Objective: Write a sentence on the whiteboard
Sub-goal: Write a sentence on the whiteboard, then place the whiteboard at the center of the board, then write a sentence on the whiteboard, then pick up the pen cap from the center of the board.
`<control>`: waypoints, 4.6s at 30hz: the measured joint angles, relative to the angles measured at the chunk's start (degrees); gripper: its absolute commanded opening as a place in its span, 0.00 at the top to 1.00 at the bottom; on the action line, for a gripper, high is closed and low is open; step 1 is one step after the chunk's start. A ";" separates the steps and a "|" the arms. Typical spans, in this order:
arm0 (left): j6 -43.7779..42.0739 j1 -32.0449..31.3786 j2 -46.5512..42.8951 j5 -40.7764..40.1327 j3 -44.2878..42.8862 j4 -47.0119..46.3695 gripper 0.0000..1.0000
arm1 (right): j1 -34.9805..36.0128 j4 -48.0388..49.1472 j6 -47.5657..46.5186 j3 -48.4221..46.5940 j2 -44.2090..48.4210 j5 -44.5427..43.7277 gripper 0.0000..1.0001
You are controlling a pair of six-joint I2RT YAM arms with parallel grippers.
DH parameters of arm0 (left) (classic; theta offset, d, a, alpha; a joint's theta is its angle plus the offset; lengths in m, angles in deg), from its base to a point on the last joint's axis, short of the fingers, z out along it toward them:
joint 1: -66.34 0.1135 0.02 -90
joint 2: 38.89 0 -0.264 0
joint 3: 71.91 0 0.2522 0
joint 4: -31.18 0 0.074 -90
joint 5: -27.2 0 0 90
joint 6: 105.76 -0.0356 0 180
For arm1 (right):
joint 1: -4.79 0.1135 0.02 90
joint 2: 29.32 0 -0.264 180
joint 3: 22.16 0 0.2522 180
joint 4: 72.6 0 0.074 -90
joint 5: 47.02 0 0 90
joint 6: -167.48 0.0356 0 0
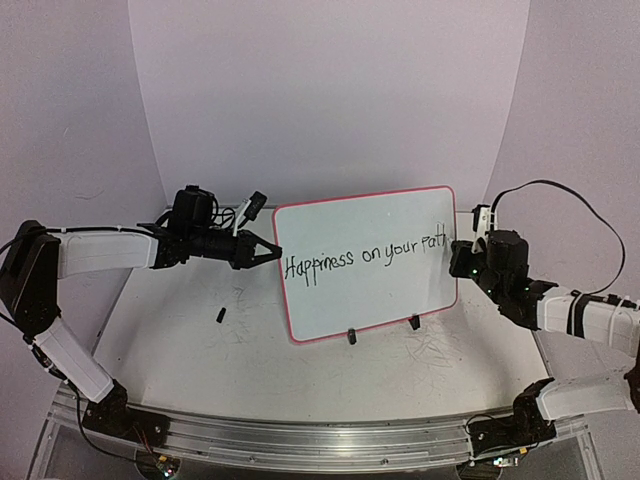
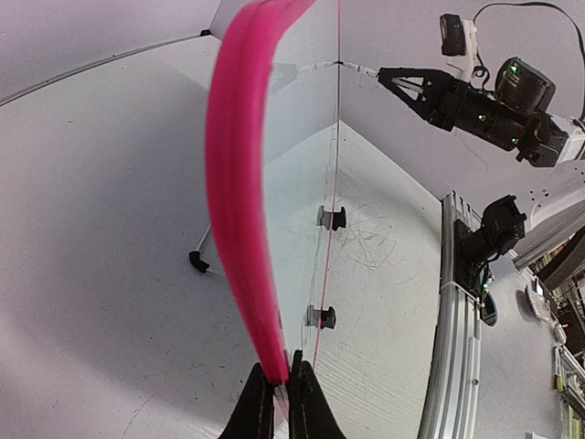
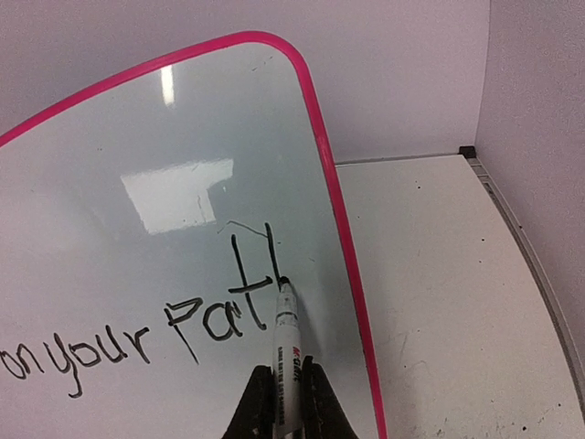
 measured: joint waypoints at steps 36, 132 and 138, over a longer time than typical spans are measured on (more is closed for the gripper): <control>-0.64 -0.44 0.00 -2.61 -0.83 1.84 0.78 | 0.00 -12.42 1.04 0.05 24.32 0.58 1.00; 22.62 -1.14 -21.33 -29.11 8.39 9.10 0.23 | -11.52 -9.12 2.91 4.21 25.05 14.45 1.00; 24.04 -0.84 -16.96 -37.25 8.37 20.23 0.32 | -11.54 -14.40 1.26 1.73 26.79 14.78 1.00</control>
